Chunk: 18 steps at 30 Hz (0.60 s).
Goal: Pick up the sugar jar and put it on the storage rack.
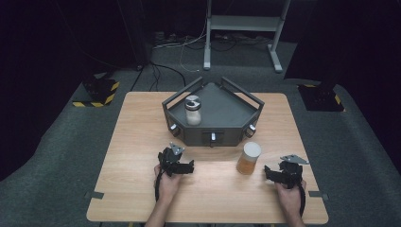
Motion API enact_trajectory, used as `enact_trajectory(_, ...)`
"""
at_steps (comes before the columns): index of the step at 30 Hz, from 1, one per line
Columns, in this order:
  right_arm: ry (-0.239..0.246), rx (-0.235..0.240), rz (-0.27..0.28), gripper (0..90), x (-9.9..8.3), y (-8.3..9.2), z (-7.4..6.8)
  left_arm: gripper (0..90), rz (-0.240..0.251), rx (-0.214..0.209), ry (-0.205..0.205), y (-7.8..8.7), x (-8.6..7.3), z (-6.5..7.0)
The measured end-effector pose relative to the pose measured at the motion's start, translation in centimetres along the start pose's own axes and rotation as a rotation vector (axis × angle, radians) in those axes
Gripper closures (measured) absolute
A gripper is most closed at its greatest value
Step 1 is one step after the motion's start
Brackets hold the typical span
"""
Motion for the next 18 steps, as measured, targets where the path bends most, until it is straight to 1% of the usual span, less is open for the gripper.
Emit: enact_trajectory(18, -0.001, -0.002, -0.002, 9.6, 0.03, -0.03, -0.05, 5.4, 0.001, 0.005, -0.002, 0.03, -0.02, 0.08)
Point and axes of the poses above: each handheld gripper's, and its own axes: y roughly backward along the jaws, x roughly out of its top, z roughly to its right, the point moved 8 cm from there along -y, roughly forward along the jaws, and after that the axes turned 4 degrees about -y, right-handed, at the moved point
